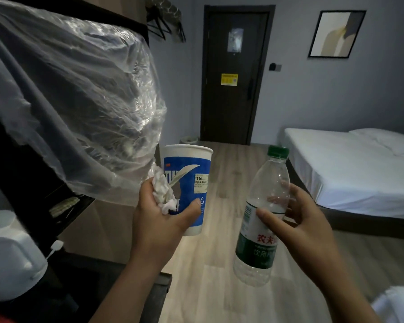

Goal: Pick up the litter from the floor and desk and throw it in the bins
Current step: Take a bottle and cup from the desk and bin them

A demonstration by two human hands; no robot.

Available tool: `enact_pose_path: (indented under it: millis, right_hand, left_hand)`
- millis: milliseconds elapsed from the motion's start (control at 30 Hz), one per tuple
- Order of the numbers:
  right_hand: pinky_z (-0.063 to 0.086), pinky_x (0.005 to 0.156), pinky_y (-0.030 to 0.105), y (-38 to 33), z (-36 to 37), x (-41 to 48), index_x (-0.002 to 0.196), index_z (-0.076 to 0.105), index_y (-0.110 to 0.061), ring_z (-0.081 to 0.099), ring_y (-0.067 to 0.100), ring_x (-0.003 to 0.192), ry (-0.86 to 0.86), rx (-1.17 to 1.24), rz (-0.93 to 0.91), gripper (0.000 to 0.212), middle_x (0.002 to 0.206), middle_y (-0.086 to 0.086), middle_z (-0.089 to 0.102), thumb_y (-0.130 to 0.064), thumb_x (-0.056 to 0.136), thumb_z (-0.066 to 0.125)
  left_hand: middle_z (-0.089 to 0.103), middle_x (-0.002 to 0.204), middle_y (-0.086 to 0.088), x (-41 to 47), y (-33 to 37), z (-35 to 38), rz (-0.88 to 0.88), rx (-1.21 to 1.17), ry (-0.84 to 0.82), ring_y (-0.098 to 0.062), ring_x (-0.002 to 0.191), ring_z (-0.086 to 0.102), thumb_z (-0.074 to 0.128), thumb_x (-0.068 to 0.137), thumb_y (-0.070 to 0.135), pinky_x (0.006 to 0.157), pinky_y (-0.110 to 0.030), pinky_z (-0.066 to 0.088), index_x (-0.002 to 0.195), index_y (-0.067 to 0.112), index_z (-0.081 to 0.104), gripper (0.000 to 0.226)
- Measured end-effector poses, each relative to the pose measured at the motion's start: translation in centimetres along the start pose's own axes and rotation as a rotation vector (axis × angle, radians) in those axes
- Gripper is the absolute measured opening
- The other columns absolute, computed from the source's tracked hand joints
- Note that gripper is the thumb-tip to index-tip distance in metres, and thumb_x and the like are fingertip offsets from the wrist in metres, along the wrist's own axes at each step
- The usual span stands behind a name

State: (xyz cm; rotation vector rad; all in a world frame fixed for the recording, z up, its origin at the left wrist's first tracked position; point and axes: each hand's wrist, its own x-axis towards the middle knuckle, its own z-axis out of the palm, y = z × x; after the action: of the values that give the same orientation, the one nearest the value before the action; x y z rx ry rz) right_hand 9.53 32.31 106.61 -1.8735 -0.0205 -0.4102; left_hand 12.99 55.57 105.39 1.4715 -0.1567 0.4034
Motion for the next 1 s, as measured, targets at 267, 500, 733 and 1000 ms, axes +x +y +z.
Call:
enact_pose_path:
  millis: [267, 500, 733, 1000]
  right_hand:
    - [0.048, 0.058, 0.008, 6.1, -2.4, 10.9, 0.134, 0.045, -0.037, 0.062, -0.009, 0.092, 0.029, 0.018, 0.020, 0.070, 0.105, -0.023, 0.063, -0.036, 0.072, 0.076]
    - [0.046, 0.064, 0.012, 10.0, -6.7, 21.2, 0.137, 0.044, -0.031, 0.060, -0.003, 0.091, 0.014, 0.016, 0.017, 0.069, 0.102, -0.022, 0.061, -0.030, 0.075, 0.075]
    - [0.045, 0.067, 0.013, 13.9, -7.4, 29.4, 0.135, 0.044, -0.034, 0.059, -0.005, 0.092, -0.028, 0.013, 0.048, 0.070, 0.104, -0.025, 0.059, -0.032, 0.073, 0.076]
    - [0.046, 0.054, 0.003, 18.2, -3.2, 41.9, 0.117, 0.045, -0.048, 0.057, -0.021, 0.087, -0.057, 0.022, 0.049, 0.057, 0.095, -0.031, 0.063, -0.031, 0.073, 0.076]
  left_hand:
    - [0.066, 0.101, 0.020, 8.1, -5.1, 8.5, 0.031, 0.109, 0.077, -0.001, 0.087, 0.068, 0.083, 0.043, 0.044, 0.062, -0.017, 0.054, 0.107, 0.045, 0.050, 0.072]
    - [0.065, 0.106, 0.023, 14.6, -8.1, 16.6, 0.057, 0.204, 0.067, 0.004, 0.094, 0.065, 0.085, 0.040, 0.049, 0.070, -0.019, 0.057, 0.116, 0.047, 0.046, 0.085]
    - [0.065, 0.112, 0.012, 21.5, -11.9, 20.6, 0.078, 0.282, 0.114, -0.007, 0.099, 0.066, 0.090, 0.042, 0.053, 0.082, -0.037, 0.058, 0.121, 0.034, 0.046, 0.093]
    - [0.061, 0.111, 0.012, 32.9, -19.1, 21.9, 0.090, 0.319, 0.161, 0.003, 0.093, 0.063, 0.091, 0.051, 0.035, 0.066, -0.005, 0.050, 0.117, 0.037, 0.045, 0.081]
